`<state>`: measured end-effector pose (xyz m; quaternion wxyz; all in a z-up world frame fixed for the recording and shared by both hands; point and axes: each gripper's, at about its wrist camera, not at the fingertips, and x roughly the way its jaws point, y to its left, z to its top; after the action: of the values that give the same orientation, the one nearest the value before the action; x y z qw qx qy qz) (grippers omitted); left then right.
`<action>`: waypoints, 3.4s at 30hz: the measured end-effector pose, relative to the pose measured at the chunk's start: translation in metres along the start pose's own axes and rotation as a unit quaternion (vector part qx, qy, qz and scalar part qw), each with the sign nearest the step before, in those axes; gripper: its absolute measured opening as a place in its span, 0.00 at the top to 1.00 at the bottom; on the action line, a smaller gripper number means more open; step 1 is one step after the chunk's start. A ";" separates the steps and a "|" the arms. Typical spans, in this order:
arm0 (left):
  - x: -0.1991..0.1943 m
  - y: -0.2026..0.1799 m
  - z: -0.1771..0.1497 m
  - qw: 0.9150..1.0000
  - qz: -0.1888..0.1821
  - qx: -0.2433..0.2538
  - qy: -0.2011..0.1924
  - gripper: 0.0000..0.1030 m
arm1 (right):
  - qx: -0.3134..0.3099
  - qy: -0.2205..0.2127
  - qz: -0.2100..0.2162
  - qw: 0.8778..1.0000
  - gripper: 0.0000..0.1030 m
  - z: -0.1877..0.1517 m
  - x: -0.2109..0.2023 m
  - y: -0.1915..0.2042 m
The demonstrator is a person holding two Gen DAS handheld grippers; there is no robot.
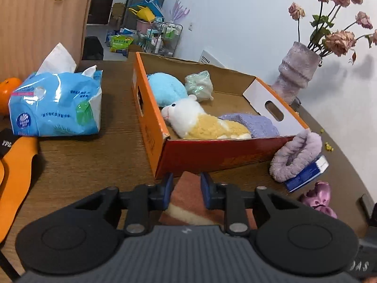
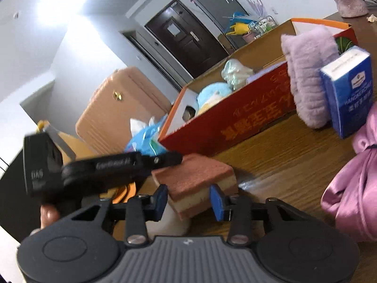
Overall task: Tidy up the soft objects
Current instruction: 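Close both tools on the pink-and-cream layered sponge block, then lift the layered sponge block with both tools toward the box, then lower the sponge block into the box and open both tools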
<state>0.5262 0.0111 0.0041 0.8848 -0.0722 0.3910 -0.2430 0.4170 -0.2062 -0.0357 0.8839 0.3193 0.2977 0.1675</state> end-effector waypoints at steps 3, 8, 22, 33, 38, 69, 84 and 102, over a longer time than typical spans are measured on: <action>-0.008 -0.001 -0.001 0.999 -0.010 -0.035 0.005 0.76 | -0.015 -0.011 0.000 1.000 0.66 0.006 -0.007 0.001; -0.049 -0.037 -0.005 0.998 -0.017 -0.042 -0.036 0.76 | -0.049 -0.028 0.026 0.998 0.66 0.019 -0.049 0.006; -0.102 -0.114 -0.163 0.995 -0.002 -0.103 0.014 0.75 | -0.115 0.104 0.004 0.988 0.67 -0.037 -0.155 -0.026; -0.117 -0.121 -0.169 0.996 0.048 -0.075 -0.021 0.52 | -0.127 0.050 -0.028 0.990 0.65 -0.041 -0.166 -0.020; -0.113 -0.120 -0.169 0.996 0.041 -0.075 -0.013 0.51 | -0.120 0.053 -0.040 0.991 0.65 -0.042 -0.157 -0.021; -0.105 -0.189 0.015 0.992 0.008 0.018 -0.128 0.75 | -0.182 -0.068 -0.025 0.981 0.77 0.103 -0.166 0.027; 0.102 -0.095 0.145 0.993 0.021 -0.115 -0.022 0.75 | -0.120 0.023 -0.107 0.987 0.78 0.256 0.037 -0.049; 0.132 -0.041 0.134 0.987 0.134 -0.080 0.031 0.51 | -0.131 0.204 -0.080 0.967 0.70 0.231 0.148 -0.067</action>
<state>0.6844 -0.0966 0.0222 0.8881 -0.0819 0.4427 -0.0927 0.6839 -0.2913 0.0005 0.8490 0.1354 0.4718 0.1955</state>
